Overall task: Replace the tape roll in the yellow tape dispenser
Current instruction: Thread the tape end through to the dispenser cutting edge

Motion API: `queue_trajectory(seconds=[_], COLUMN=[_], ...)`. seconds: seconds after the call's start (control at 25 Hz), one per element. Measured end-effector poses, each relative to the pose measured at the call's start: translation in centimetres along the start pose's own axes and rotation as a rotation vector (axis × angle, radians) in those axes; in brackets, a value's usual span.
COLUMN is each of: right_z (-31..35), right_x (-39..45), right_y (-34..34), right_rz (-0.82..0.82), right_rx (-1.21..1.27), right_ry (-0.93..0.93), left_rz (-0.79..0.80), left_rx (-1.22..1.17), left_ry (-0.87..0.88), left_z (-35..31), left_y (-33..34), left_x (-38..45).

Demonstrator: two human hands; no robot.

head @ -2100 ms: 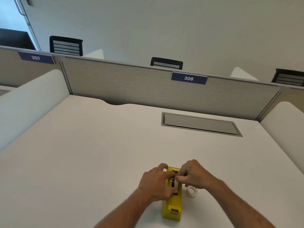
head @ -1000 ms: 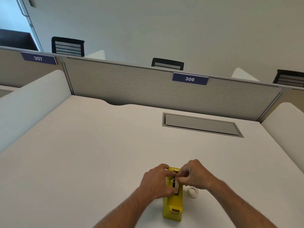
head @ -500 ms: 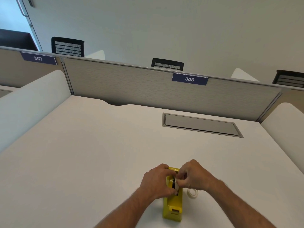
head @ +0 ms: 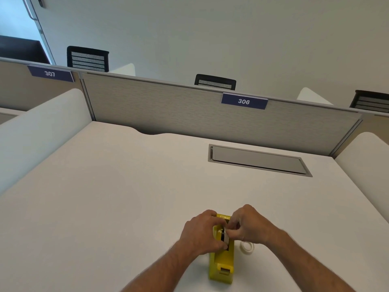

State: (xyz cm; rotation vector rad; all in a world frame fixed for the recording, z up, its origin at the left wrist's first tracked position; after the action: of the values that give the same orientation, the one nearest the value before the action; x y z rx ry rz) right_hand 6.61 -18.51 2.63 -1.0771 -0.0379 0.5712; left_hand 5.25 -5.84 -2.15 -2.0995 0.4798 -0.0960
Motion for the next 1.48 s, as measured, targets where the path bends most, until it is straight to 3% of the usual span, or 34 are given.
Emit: queue_trajectory(seconds=[0.36, 0.56, 1.48], right_z=[1.4, 1.2, 0.4], right_x=[-0.3, -0.3, 0.3], right_y=[0.7, 0.2, 0.1], right_rz=[0.03, 0.007, 0.012], right_rx=[-0.346, -0.178, -0.061], right_ry=[0.033, 0.095, 0.075], left_rz=[0.001, 0.012, 0.02], left_rx=[0.045, 0.077, 0.085], left_ry=[0.033, 0.034, 0.018], left_z=[-0.4, -0.3, -0.3], left_y=[-0.2, -0.1, -0.2], left_x=[-0.5, -0.5, -0.3])
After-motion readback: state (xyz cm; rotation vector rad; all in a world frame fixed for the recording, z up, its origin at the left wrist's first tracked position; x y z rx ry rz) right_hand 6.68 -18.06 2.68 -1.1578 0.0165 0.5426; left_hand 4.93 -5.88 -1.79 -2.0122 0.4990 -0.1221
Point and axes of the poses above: each hand's wrist, its own x-axis towards the middle knuckle, its own y-axis out of the palm, z = x × y, the point moved 7 cm from there along x, towards the middle knuckle, and after that the axes turned 2 degrees about z, right-handed, at the moved point
